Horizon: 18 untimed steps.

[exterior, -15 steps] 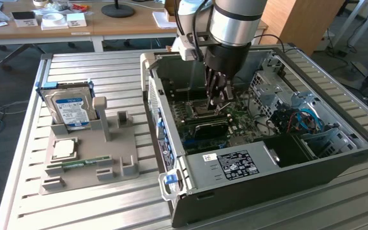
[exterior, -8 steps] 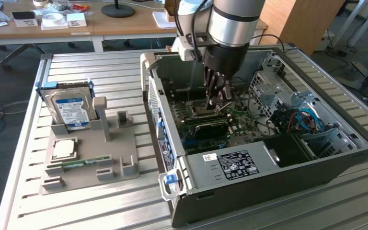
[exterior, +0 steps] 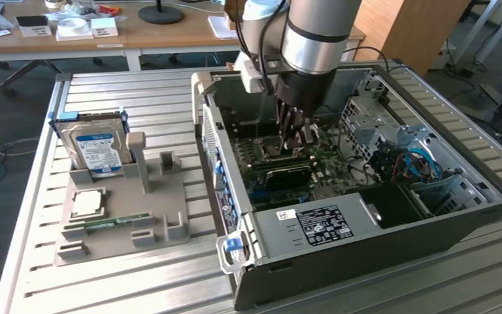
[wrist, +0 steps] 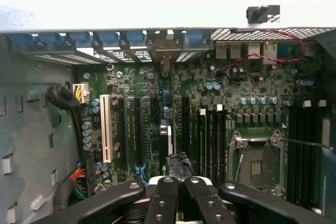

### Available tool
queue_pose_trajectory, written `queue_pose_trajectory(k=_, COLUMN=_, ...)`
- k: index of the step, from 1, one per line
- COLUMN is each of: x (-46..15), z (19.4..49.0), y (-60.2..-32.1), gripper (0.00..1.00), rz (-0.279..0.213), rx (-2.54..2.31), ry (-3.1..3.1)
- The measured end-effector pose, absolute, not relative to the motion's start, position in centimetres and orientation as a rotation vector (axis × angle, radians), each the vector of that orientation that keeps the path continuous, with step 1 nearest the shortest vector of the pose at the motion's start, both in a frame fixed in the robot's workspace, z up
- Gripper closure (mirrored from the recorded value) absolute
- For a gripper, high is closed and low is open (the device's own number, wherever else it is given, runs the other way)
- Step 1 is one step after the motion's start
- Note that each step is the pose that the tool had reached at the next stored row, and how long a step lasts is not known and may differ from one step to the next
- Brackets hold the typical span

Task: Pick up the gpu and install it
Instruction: 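Press down on the gpu until it lock into place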

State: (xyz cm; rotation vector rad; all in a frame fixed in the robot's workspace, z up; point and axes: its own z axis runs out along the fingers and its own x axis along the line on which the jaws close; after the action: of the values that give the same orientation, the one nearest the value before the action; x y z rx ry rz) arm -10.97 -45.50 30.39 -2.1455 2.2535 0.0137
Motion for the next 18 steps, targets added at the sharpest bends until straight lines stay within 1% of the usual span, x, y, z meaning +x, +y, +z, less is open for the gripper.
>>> queue_pose_trajectory(k=18, x=-11.0, z=29.1, y=-45.5, gripper=0.89, rz=0.014, rx=-2.146, ry=2.254)
